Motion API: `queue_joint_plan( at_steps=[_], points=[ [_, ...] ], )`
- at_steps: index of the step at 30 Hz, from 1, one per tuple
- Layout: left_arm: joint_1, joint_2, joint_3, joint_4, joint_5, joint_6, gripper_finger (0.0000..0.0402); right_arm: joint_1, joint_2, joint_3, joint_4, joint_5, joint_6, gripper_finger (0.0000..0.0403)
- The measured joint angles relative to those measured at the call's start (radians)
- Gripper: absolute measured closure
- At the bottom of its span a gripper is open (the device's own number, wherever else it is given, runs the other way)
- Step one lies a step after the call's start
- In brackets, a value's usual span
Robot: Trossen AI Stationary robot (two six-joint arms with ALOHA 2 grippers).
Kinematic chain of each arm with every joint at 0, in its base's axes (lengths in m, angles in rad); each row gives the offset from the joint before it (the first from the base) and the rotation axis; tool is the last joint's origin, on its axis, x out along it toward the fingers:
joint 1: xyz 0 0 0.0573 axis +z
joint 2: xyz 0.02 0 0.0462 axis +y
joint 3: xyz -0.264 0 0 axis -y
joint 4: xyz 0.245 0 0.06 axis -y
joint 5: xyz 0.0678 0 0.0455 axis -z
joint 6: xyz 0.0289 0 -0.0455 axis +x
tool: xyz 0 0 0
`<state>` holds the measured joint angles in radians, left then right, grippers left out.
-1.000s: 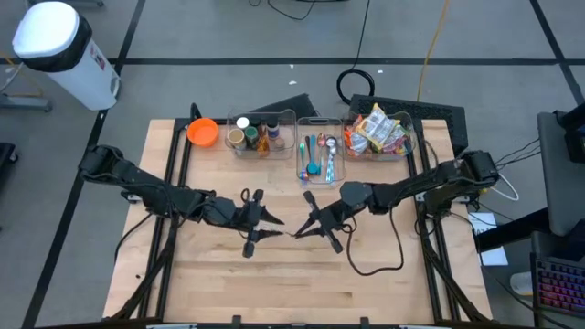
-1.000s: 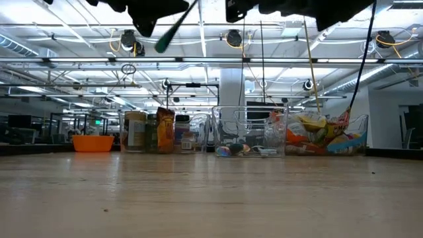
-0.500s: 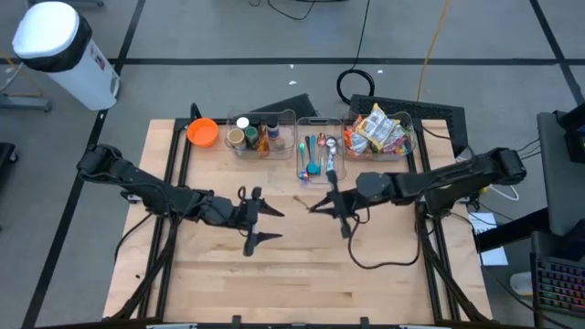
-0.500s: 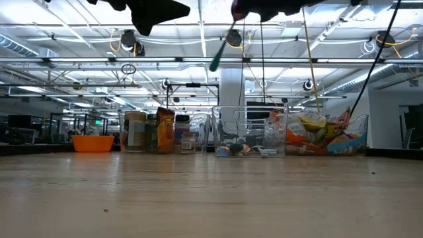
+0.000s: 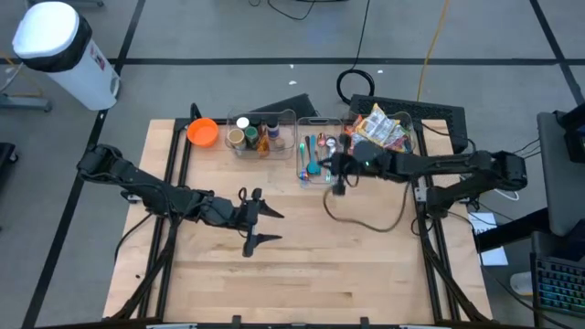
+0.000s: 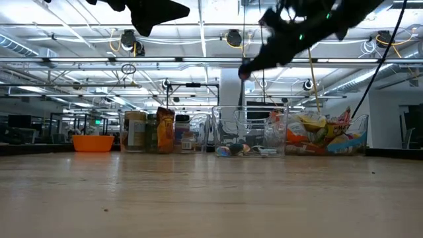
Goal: Pick & Place Food Item
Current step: Put the purple spoon into the center transparent bin
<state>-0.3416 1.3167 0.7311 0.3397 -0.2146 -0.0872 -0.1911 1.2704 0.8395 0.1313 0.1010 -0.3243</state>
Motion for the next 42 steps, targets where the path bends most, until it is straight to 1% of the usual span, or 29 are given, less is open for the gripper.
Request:
queue_joint_plan(
  at_steps=[2,5,7,11,14,19,23,30,32,35,42],
  points=[
    [0.0,0.0,0.0,0.0,0.0,0.0,0.0127,-0.063,0.026,-0.028,0.047,-0.013,0.014,0.0403],
    [0.001,0.0,0.0,-0.004,0.0,0.0,0.013,-0.145,0.085,-0.056,0.128,-0.109,0.029,0.0403],
    [0.003,0.0,0.0,-0.009,-0.001,0.0,0.013,-0.182,0.133,-0.059,0.179,-0.154,0.04,0.0403],
    [0.006,0.001,0.0,-0.019,-0.004,0.0,0.0126,-0.235,0.229,-0.059,0.262,-0.158,0.047,0.0403],
    [0.006,0.001,0.0,-0.027,-0.004,0.0,0.0128,-0.26,0.28,-0.059,0.284,-0.158,0.048,0.0403],
    [0.006,0.001,0.0,-0.035,-0.004,0.0,0.013,-0.28,0.329,-0.059,0.3,-0.164,0.05,0.0403],
    [0.006,0.001,0.0,-0.039,-0.004,0.0,0.013,-0.296,0.348,-0.059,0.312,-0.255,0.043,0.0402],
    [0.006,0.001,0.0,-0.053,-0.004,-0.015,0.013,-0.3,0.363,-0.057,0.318,-0.263,0.046,0.0397],
    [0.006,0.001,0.0,-0.053,-0.004,-0.017,0.0131,-0.3,0.363,-0.057,0.32,-0.263,0.047,0.039],
    [0.006,0.001,0.0,-0.053,-0.004,-0.017,0.0131,-0.3,0.365,-0.057,0.321,-0.263,0.051,0.0368],
    [0.006,0.001,0.0,-0.053,-0.005,-0.015,0.0131,-0.3,0.365,-0.058,0.328,-0.263,0.084,0.0292]
  ],
)
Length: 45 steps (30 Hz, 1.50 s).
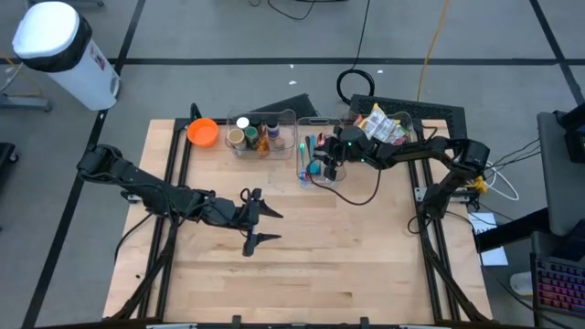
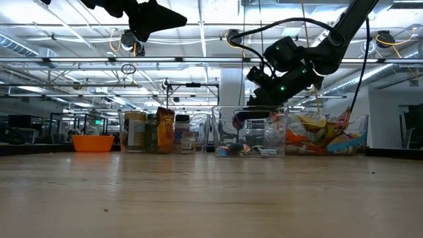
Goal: Pick & Place Food Item
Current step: Put the purple spoon into the center transparent bin, then return to Home Position
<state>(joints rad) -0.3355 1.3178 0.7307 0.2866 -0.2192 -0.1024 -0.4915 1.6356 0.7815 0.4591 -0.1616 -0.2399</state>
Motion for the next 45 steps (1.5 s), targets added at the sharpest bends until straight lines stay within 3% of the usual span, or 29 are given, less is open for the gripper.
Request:
queue_joint_plan(
  at_steps=[8,17,27,31,37,45],
  points=[
    [0.0,0.0,0.0,0.0,0.0,0.002,0.013,0.001,-0.047,-0.001,-0.007,0.0,0.053,0.024],
    [0.0,0.0,0.0,0.001,0.0,0.002,0.0131,0.008,-0.216,-0.001,-0.111,0.0,0.102,0.023],
    [0.001,0.0,0.0,0.002,-0.001,0.073,0.0131,0.095,-0.585,-0.001,-0.325,-0.001,0.268,0.0231],
    [0.001,-0.014,-0.001,-0.032,0.009,0.031,0.013,0.128,-0.74,-0.001,-0.4,-0.001,0.328,0.0233],
    [0.001,-0.265,-0.001,-0.261,0.004,0.104,0.013,0.148,-0.901,-0.001,-0.501,-0.001,0.333,0.023],
    [0.0,-0.641,0.0,-0.512,0.006,0.139,0.0131,0.147,-1.021,-0.001,-0.736,0.004,0.3,0.023]
  ],
)
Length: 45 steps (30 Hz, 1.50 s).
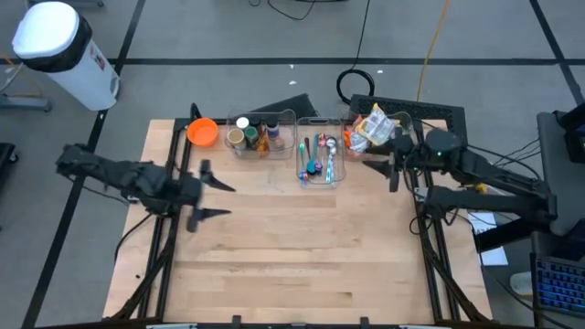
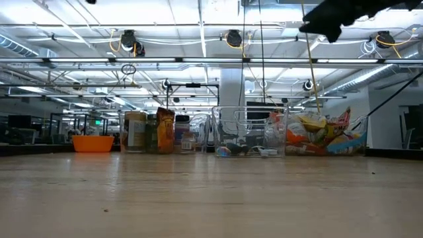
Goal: Pick & Place Food Item
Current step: Return to Home Position
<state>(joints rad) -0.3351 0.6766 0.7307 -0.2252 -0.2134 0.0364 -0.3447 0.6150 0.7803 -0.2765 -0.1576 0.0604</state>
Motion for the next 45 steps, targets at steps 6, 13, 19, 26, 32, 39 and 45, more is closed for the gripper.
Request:
queue_joint_plan(
  at_steps=[6,13,19,26,32,39,45],
  points=[
    [0.0,-0.182,-0.005,-0.281,0.002,0.01,0.0131,0.0,-0.03,-0.064,-0.067,-0.007,-0.019,0.0231],
    [0.0,-0.246,-0.121,-0.224,0.002,0.019,0.0131,0.0,-0.071,-0.214,0.088,-0.034,-0.021,0.023],
    [0.017,-0.351,-0.268,-0.076,0.002,0.119,0.0131,-0.001,-0.135,-0.366,0.291,-0.156,-0.018,0.023],
    [0.064,-0.617,-0.354,-0.092,0.003,0.064,0.0131,-0.01,-0.271,-0.386,0.281,-0.16,-0.004,0.0231],
    [0.09,-0.67,-0.41,-0.112,0.002,0.055,0.0131,-0.01,-0.387,-0.394,0.238,-0.16,-0.003,0.023],
    [0.123,-0.671,-0.465,-0.049,-0.005,0.051,0.0131,-0.01,-0.452,-0.576,0.485,-0.16,0.098,0.023],
    [0.157,-0.671,-0.523,0.015,-0.003,0.034,0.0131,-0.01,-0.473,-0.667,0.578,-0.16,0.096,0.0232]
  ],
)
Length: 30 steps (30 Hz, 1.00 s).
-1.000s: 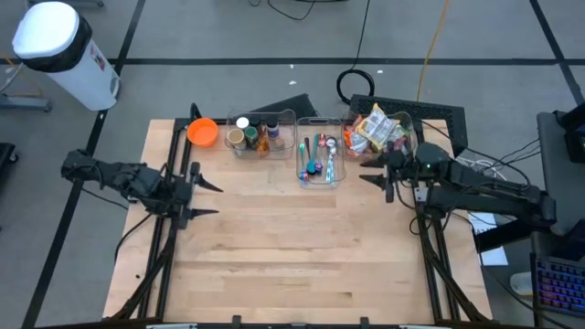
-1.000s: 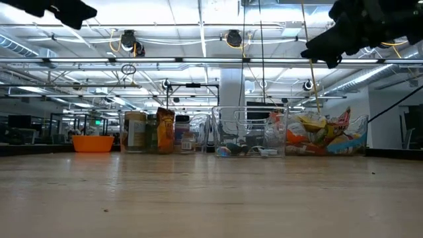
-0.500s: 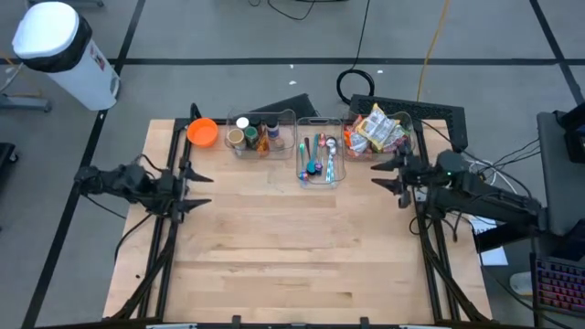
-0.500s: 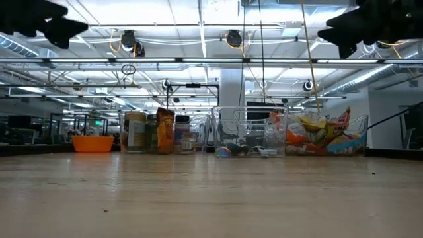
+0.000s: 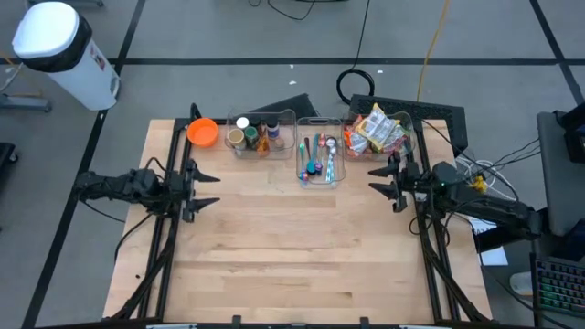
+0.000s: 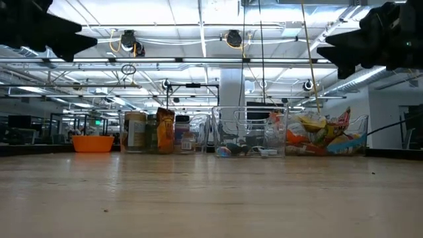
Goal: Pick & Place Food Item
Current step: Return to Home Position
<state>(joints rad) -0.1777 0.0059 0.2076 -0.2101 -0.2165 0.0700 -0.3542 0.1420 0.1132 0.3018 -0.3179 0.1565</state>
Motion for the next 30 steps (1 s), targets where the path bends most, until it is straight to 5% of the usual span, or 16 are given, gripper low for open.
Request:
queue_joint_plan(
  at_steps=[30],
  points=[
    [0.067,0.0,-0.021,-0.002,0.007,0.003,0.0131,0.0,-0.008,-0.062,-0.142,-0.001,-0.116,0.0231]
  ],
)
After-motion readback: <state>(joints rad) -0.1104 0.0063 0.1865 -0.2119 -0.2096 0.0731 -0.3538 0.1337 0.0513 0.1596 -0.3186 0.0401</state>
